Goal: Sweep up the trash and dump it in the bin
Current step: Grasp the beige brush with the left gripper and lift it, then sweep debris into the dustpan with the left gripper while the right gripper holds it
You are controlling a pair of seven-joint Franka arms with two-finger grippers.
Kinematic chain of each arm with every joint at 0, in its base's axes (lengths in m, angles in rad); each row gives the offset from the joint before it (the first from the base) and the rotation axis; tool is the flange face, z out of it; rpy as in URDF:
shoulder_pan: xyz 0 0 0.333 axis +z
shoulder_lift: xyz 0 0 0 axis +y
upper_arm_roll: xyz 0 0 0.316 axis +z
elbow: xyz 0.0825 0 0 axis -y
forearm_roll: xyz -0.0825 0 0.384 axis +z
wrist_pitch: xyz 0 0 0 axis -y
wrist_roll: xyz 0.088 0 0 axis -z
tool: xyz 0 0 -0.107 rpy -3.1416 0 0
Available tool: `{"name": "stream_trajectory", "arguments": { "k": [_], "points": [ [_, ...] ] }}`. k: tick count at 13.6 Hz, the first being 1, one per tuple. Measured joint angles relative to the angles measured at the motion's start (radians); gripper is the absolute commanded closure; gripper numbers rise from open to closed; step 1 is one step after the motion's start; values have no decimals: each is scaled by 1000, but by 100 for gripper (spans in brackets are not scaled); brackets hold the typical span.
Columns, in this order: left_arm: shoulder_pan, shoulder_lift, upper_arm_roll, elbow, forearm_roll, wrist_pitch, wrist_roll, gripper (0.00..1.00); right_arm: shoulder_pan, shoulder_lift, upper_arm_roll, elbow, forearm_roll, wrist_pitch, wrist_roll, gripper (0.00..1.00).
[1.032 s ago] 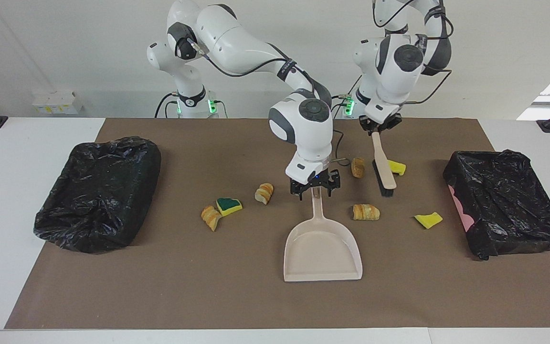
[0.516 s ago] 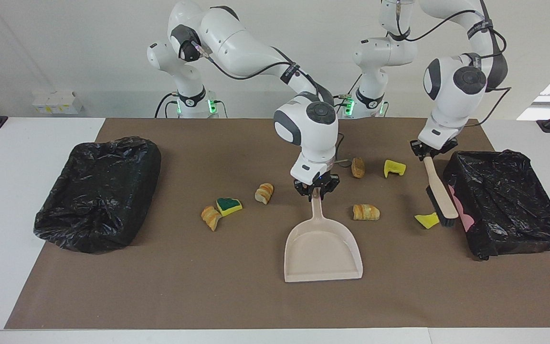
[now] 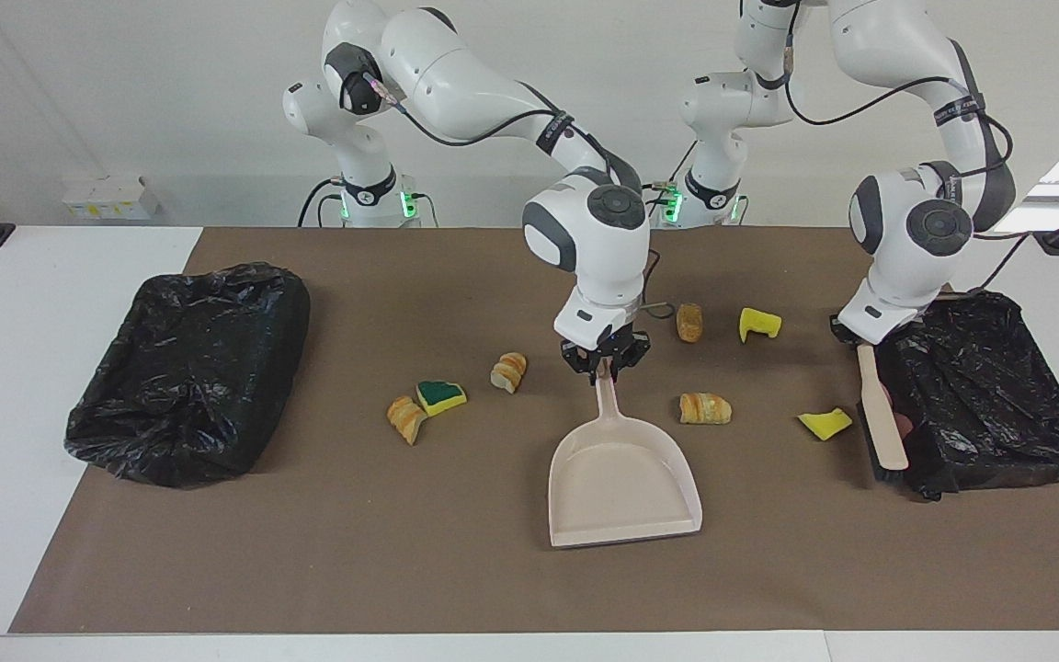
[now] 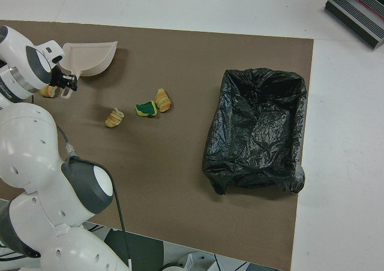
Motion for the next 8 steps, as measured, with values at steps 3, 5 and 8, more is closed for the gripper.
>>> {"name": "stream_trajectory", "arguments": {
  "k": [3,5,8],
  "points": [
    [0,-2,0,-13,1,-4,82,100,6,-51,14,-32,16,-19,-103,100],
    [0,-5,-1,-24,-24,-6,159,100,7,-84,18,-68,30,-37,-200,100],
    [-1,-6,-4,-31,-144,-6,269,100,3,-130,17,-91,42,-155,-387,100]
  ]
}}
